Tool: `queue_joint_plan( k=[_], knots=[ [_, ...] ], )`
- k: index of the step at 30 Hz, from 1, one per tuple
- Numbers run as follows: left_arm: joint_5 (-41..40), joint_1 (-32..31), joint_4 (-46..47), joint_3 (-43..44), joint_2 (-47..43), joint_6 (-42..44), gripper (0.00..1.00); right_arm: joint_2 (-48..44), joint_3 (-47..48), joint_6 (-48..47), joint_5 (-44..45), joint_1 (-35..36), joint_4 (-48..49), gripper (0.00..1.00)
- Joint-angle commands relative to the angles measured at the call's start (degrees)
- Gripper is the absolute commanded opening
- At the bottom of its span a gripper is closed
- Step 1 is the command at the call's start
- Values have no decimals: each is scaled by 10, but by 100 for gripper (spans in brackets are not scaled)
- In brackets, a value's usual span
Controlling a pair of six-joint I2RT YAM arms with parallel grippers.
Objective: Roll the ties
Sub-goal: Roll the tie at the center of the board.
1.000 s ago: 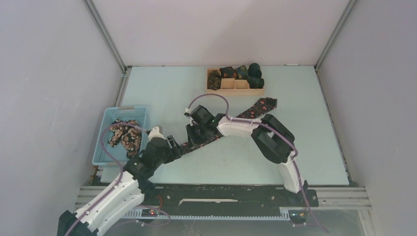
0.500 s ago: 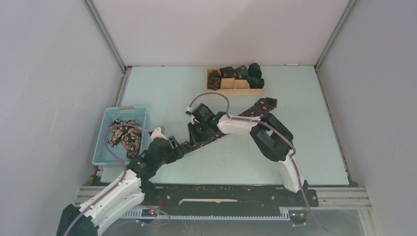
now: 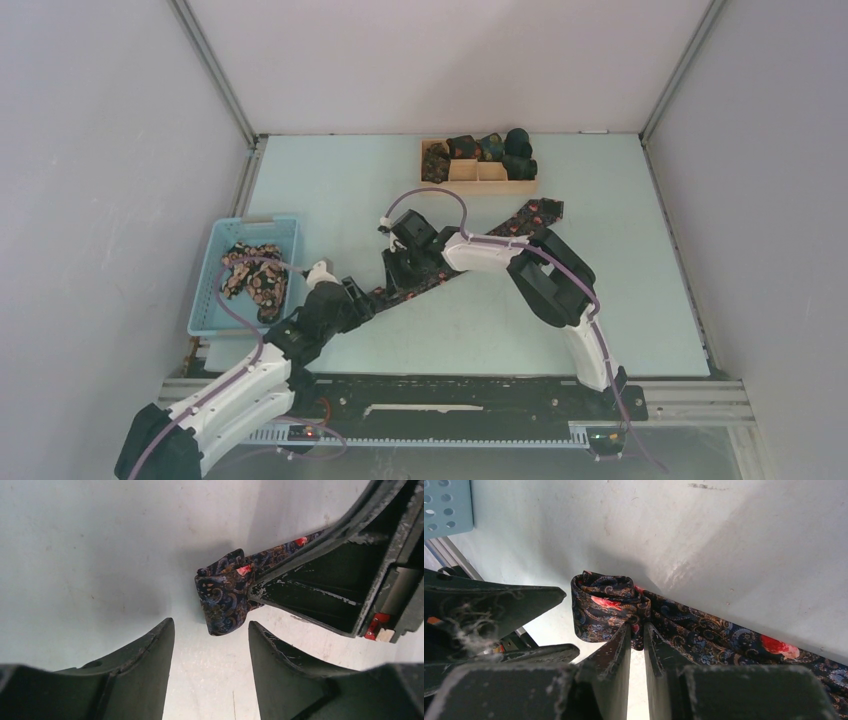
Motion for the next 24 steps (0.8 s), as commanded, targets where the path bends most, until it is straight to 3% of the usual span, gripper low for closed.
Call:
queue_joint_plan(
  k=[1, 13, 24],
  knots=[
    [-17, 7, 40, -11, 8, -50, 61, 17, -7, -4, 10, 1, 6, 18],
    [56, 56, 146, -44, 53, -91, 57, 19, -21, 1, 3, 1, 19, 17],
    [73, 71, 159, -45, 112, -101, 43, 19, -23, 1, 0, 0, 23, 16]
  ],
)
